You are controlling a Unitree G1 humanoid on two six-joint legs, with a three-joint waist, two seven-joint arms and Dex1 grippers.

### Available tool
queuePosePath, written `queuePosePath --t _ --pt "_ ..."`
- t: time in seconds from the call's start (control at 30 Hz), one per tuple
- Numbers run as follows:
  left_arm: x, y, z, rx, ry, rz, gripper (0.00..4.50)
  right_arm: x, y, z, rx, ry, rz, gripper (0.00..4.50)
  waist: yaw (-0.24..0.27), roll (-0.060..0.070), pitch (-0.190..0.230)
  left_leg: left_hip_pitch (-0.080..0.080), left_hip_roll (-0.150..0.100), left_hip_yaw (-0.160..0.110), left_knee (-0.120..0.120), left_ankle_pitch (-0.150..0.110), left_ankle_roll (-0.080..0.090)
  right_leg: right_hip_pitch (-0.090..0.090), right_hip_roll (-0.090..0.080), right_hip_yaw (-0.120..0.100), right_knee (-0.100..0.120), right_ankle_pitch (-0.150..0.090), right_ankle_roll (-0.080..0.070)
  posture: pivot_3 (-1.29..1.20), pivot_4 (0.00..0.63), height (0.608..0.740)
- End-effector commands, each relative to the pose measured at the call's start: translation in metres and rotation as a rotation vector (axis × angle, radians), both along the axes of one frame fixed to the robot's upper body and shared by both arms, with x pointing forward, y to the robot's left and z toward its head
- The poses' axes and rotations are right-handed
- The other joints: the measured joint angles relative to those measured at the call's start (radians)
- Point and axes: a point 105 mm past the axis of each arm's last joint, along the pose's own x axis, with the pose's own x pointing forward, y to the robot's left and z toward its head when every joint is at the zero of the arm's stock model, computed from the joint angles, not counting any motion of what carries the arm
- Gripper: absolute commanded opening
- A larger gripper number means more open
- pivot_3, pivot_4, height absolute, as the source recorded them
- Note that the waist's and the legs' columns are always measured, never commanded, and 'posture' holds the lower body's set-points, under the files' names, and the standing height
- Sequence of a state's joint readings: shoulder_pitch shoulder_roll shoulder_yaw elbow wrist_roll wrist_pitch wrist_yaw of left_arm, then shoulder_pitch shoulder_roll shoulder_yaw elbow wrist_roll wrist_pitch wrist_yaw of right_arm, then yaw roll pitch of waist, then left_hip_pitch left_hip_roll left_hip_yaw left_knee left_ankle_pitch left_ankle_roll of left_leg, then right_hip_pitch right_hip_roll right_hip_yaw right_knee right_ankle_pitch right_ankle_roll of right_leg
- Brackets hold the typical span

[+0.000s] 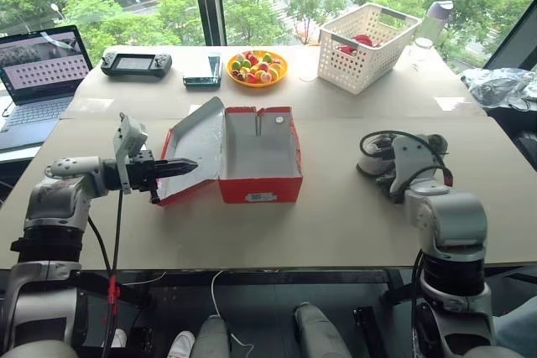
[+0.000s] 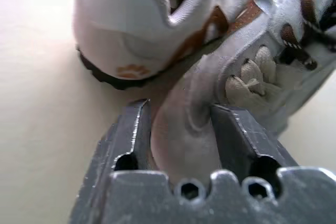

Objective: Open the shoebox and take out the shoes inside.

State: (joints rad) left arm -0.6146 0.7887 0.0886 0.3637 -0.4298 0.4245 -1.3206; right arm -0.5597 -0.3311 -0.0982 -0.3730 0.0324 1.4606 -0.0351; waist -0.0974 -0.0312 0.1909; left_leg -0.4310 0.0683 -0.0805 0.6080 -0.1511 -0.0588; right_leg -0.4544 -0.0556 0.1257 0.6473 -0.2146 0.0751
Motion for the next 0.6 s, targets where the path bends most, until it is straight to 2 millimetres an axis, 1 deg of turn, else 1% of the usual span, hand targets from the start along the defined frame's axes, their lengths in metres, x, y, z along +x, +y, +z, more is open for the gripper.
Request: queuePosePath --t 0.03,0.07,0.1,0.13,0.27,0.33,0.4,0.47,0.5,0.6 --pt "-0.002 -0.002 0.015 0.006 -0.058 -0.033 0.0 0.003 -0.011 0.026 0.034 -0.12 -0.034 3.74 0.001 0.0 0.0 0.0 0.0 0.0 0.0 0.0 0.0 0.0 0.0 0.0 0.0 0.0 0.0 0.0 0.15 0.74" --pt "-0.003 -0.003 0.017 0.002 -0.063 -0.043 0.0 0.002 -0.013 0.028 0.032 -0.124 -0.035 4.05 0.001 0.0 0.0 0.0 0.0 0.0 0.0 0.0 0.0 0.0 0.0 0.0 0.0 0.0 0.0 0.0 0.15 0.74" --pt "-0.003 -0.004 0.021 -0.006 -0.077 -0.047 0.0 0.002 -0.013 0.034 0.043 -0.131 -0.02 4.42 0.002 0.0 0.0 0.0 0.0 0.0 0.0 0.0 0.0 0.0 0.0 0.0 0.0 0.0 0.0 0.0 0.15 0.74" --pt "-0.003 -0.005 0.024 -0.017 -0.089 -0.051 0.0 0.001 -0.011 0.04 0.059 -0.136 0.006 4.47 0.002 0.0 0.0 0.0 0.0 0.0 0.0 0.0 0.0 0.0 0.0 0.0 0.0 0.0 0.0 0.0 0.15 0.74" --pt "-0.003 -0.006 0.025 -0.025 -0.097 -0.048 0.0 0.0 0.0 0.06 0.138 -0.183 0.095 4.47 -0.001 0.0 0.0 0.0 0.0 0.0 0.0 0.0 0.0 0.0 0.0 0.0 0.0 0.0 0.0 0.0 0.15 0.74" --pt "-0.004 -0.005 0.025 -0.03 -0.095 -0.041 0.0 -0.001 0.005 0.078 0.168 -0.223 0.151 4.47 -0.001 0.0 0.0 0.0 0.0 0.0 0.0 0.0 0.0 0.0 0.0 0.0 0.0 0.0 0.0 0.0 0.15 0.74" --pt "-0.004 -0.004 0.024 -0.037 -0.096 -0.03 0.0 -0.004 0.008 0.091 0.166 -0.246 0.217 4.47 0.0 0.0 0.0 0.0 0.0 0.0 0.0 0.0 0.0 0.0 0.0 0.0 0.0 0.0 0.0 0.0 0.15 0.74" --pt "-0.005 -0.001 0.025 -0.053 -0.098 -0.002 0.0 -0.011 0.022 0.109 0.226 -0.296 0.366 4.47 0.001 0.0 0.0 0.0 0.0 0.0 0.0 0.001 0.0 0.0 0.0 0.0 0.0 0.0 0.0 0.0 0.15 0.74" --pt "-0.005 0.0 0.025 -0.059 -0.098 0.008 0.0 -0.015 0.027 0.115 0.252 -0.313 0.418 4.47 0.002 0.0 0.0 0.0 0.0 0.0 0.0 0.0 0.0 0.0 0.0 0.0 0.0 0.0 0.0 0.0 0.15 0.74" --pt "-0.006 0.009 0.028 -0.097 -0.111 0.089 0.0 -0.039 0.053 0.127 0.378 -0.35 0.682 4.47 0.001 0.0 0.0 0.0 0.0 0.0 -0.001 0.0 0.0 0.0 0.0 0.0 0.0 0.0 0.0 0.0 0.15 0.74"
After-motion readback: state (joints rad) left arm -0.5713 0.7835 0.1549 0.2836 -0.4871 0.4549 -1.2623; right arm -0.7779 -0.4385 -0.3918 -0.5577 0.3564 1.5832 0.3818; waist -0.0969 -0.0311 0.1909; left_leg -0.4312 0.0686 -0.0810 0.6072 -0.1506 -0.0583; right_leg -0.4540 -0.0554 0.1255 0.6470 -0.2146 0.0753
